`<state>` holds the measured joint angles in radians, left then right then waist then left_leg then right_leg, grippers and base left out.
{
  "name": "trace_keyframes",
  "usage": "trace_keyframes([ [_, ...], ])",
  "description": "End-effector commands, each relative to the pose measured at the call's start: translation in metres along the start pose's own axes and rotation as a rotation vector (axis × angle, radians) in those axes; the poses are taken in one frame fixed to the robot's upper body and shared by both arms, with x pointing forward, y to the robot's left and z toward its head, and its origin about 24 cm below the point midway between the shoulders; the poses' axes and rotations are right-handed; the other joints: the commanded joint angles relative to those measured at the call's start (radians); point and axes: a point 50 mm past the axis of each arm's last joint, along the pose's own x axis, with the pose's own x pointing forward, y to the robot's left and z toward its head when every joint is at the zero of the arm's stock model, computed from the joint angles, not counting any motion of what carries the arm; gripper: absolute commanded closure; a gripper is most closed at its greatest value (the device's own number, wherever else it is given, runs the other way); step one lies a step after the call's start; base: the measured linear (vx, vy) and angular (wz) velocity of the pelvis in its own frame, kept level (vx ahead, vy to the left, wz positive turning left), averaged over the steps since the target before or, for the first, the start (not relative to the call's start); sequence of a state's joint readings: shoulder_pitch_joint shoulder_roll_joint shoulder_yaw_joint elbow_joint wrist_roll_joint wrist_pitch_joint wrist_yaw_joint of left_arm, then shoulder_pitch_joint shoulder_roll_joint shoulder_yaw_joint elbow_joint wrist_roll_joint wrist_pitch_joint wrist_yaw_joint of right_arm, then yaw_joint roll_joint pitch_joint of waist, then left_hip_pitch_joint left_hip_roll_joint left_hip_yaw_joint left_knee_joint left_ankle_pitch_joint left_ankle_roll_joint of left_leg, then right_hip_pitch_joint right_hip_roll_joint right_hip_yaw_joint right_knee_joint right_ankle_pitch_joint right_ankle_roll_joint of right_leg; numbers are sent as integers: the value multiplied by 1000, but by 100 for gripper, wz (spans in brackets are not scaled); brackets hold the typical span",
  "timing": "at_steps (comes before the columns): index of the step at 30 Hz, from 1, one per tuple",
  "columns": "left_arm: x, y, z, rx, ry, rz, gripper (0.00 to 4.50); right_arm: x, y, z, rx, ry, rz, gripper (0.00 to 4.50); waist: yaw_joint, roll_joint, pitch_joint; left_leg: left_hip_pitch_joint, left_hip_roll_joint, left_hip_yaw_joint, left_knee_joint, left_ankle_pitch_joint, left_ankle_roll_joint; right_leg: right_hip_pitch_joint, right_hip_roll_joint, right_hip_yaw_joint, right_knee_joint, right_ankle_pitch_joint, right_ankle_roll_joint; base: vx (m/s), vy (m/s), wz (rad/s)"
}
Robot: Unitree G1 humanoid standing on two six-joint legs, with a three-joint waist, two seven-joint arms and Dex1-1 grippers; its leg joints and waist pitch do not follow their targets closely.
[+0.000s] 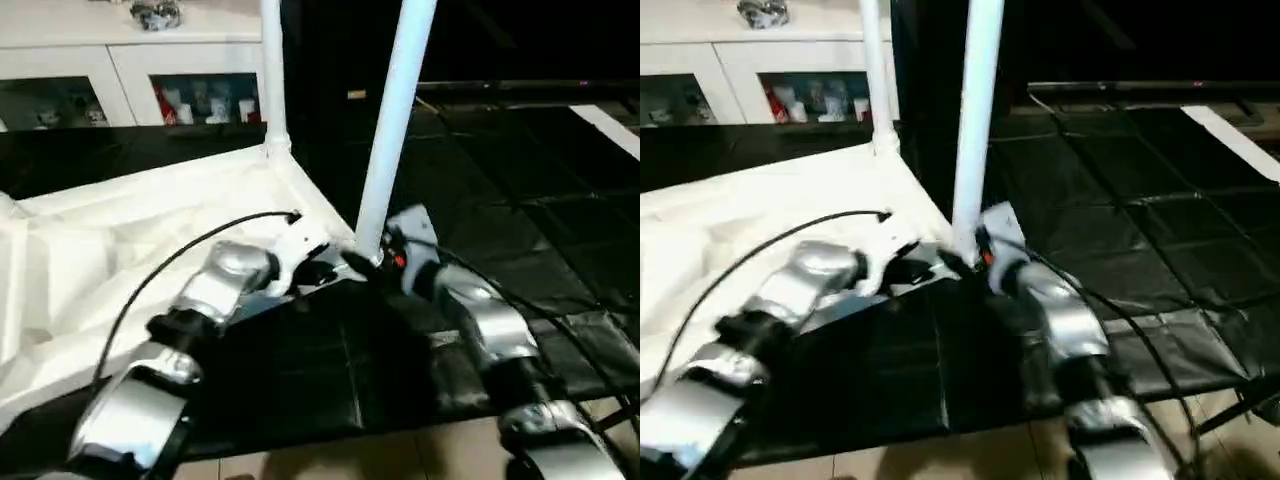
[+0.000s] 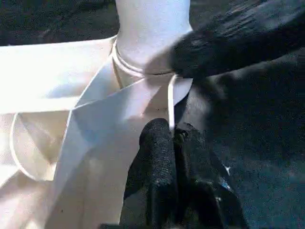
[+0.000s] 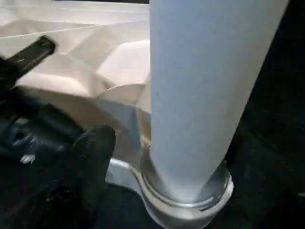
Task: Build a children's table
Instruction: Rotate leg to tighten
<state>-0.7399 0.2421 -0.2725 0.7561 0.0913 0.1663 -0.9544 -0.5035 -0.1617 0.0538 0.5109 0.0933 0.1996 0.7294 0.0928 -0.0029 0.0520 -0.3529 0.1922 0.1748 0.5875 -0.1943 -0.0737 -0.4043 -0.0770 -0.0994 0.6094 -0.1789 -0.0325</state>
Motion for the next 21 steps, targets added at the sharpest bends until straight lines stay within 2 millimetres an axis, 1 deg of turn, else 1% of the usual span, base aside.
trace_keyframes([
  [1, -5, -2, 11, 103, -33, -66, 450, -3, 10, 2, -23, -14, 154, 32, 7, 0, -69, -1, 40, -12, -61, -115, 76, 65, -83, 61, -70, -156, -196, 0, 0, 0],
  [2, -8, -3, 10, 121, -28, -97, 450, -9, 8, 3, -31, -15, 178, 32, 8, -2, -69, -2, 41, -12, -62, -119, 78, 66, -82, 61, -70, -151, -199, 0, 0, 0],
  [3, -12, -5, 8, 143, -27, -144, 450, -17, 5, 3, -47, -12, 212, 22, 13, -3, -69, -2, 43, -13, -61, -121, 81, 70, -83, 61, -69, -149, -199, 0, 0, 0],
  [4, -17, -8, 6, 181, -21, -217, 450, -29, 1, 4, -66, -1, 279, 6, 12, -9, -69, -3, 43, -10, -60, -117, 84, 68, -81, 61, -68, -144, -202, 0, 0, 0],
  [5, -18, -8, 6, 186, -20, -225, 450, -31, 0, 4, -67, 1, 288, 2, 19, -4, -69, -2, 45, -10, -59, -115, 88, 68, -82, 60, -67, -146, -201, 0, 0, 0],
  [6, -22, -10, 4, 205, -9, -268, 450, -39, -1, 5, -71, 9, 344, 2, 23, -3, -68, -1, 47, -10, -59, -116, 89, 64, -82, 60, -66, -144, -206, 0, 0, 0],
  [8, -25, -11, 2, 221, 1, -304, 450, -46, -1, 6, -84, 20, 403, 2, 32, -4, -66, 3, 49, -8, -59, -131, 84, 60, -82, 60, -69, -170, -206, 0, 0, 0],
  [9, -26, -12, 1, 231, 5, -323, 450, -49, -1, 6, -94, 29, 433, 2, 36, -4, -65, 2, 49, -9, -61, -141, 80, 61, -83, 59, -72, -196, -200, 0, 0, 0],
  [10, -27, -13, 0, 241, 10, -340, 450, -52, -2, 6, -100, 35, 458, 2, 38, -5, -65, 3, 50, -8, -61, -147, 77, 60, -83, 59, -72, -206, -198, 0, 0, 0],
  [11, -28, -14, 0, 248, 13, -352, 450, -54, -2, 7, -104, 39, 477, 2, 43, -5, -64, 2, 50, -9, -61, -147, 73, 60, -85, 60, -73, -218, -193, 0, 0, 0],
  [13, -30, -18, -3, 267, 21, -401, 450, -57, -3, 8, -128, 45, 522, 2, 49, -9, -65, 5, 49, -8, -61, -149, 65, 58, -86, 61, -73, -230, -189, 0, 0, 0],
  [14, -30, -20, -4, 276, 22, -425, 450, -58, -3, 9, -142, 45, 540, 2, 52, -8, -66, 2, 50, -9, -61, -146, 64, 60, -88, 61, -72, -235, -186, 0, 0, 0],
  [15, -31, -22, -4, 280, 23, -445, 450, -59, -3, 10, -150, 44, 559, 2, 52, -8, -66, 1, 49, -9, -61, -140, 64, 59, -86, 60, -71, -231, -186, 0, 0, 0],
  [16, -31, -23, -4, 284, 23, -460, 450, -60, -2, 10, -151, 44, 576, 2, 53, -10, -66, 1, 49, -9, -60, -135, 64, 58, -85, 60, -70, -225, -185, 0, 0, 0],
  [17, -32, -25, -4, 291, 22, -480, 450, -60, -2, 11, -158, 42, 594, 18, 54, -13, -66, 2, 48, -8, -60, -134, 67, 58, -84, 60, -72, -229, -183, 0, 0, 0],
  [19, -32, -27, -4, 307, 26, -511, 450, -59, -1, 12, -153, 45, 627, 18, 55, -12, -66, 1, 48, -9, -60, -133, 66, 58, -85, 59, -70, -238, -182, 0, 0, 0],
  [21, -32, -28, -4, 316, 28, -520, 450, -58, -1, 12, -150, 47, 640, 39, 57, -12, -66, 2, 49, -9, -60, -131, 66, 57, -85, 59, -72, -245, -181, 0, 0, 0],
])
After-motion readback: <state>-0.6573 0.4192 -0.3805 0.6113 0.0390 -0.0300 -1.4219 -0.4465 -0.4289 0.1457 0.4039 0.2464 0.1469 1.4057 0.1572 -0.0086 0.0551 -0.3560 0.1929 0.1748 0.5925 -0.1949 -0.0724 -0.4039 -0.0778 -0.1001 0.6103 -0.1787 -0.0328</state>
